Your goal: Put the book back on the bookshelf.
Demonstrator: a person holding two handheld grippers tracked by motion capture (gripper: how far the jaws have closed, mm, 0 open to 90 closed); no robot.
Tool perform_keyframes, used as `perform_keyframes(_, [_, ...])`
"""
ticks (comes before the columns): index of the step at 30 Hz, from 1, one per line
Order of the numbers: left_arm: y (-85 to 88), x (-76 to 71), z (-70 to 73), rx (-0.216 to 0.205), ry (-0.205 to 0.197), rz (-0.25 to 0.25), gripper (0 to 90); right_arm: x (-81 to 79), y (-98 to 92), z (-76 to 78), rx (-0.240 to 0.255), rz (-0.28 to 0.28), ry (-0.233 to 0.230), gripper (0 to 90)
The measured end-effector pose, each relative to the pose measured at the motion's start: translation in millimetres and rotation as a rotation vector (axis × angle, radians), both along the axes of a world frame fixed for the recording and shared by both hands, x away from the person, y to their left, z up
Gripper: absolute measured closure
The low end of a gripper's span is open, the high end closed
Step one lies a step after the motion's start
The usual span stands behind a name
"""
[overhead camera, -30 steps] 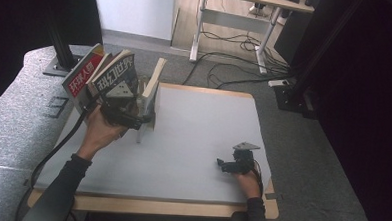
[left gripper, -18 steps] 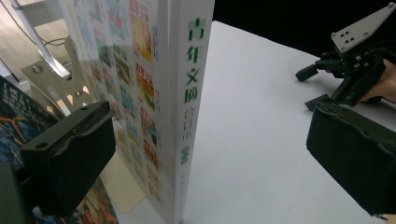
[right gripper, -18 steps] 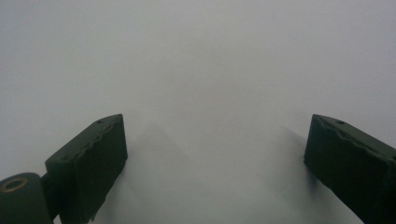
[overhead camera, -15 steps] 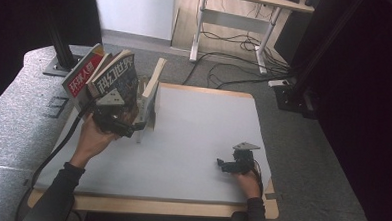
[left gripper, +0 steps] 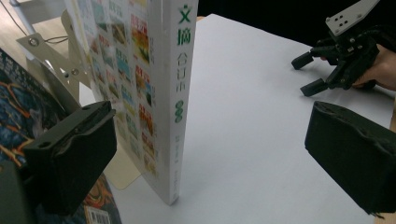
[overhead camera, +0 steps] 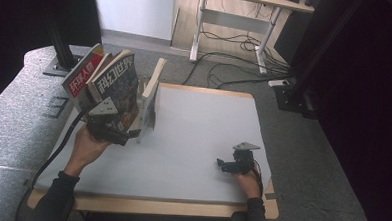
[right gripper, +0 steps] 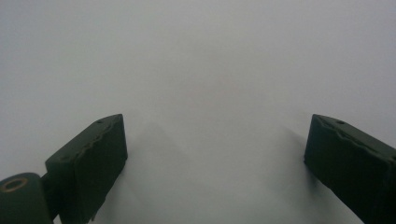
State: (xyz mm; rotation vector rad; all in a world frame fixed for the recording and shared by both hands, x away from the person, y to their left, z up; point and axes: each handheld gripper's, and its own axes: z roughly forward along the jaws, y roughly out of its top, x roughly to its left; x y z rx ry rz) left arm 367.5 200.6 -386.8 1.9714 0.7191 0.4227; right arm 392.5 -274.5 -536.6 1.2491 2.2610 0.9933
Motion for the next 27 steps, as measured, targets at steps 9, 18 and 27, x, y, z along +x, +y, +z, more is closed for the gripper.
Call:
perform_keyframes(9, [8.2,-9.5,-14.0,-0.003,0.005,0.012,2.8,0.0,0.0,0.0,0.0,0.0,0.0,5.5])
perform_keyframes(18, [12.8,-17.4,-29.0,0.001,0.012,0.011,1.1,0.0,0.0,0.0,0.0,0.0,0.0,5.5])
perform_keyframes(27, [14.9,-23.1,-45.5,0.003,0.026,0.01,0.0,0.0,0.0,0.0,-0.002,0.001,-0.001,5.5])
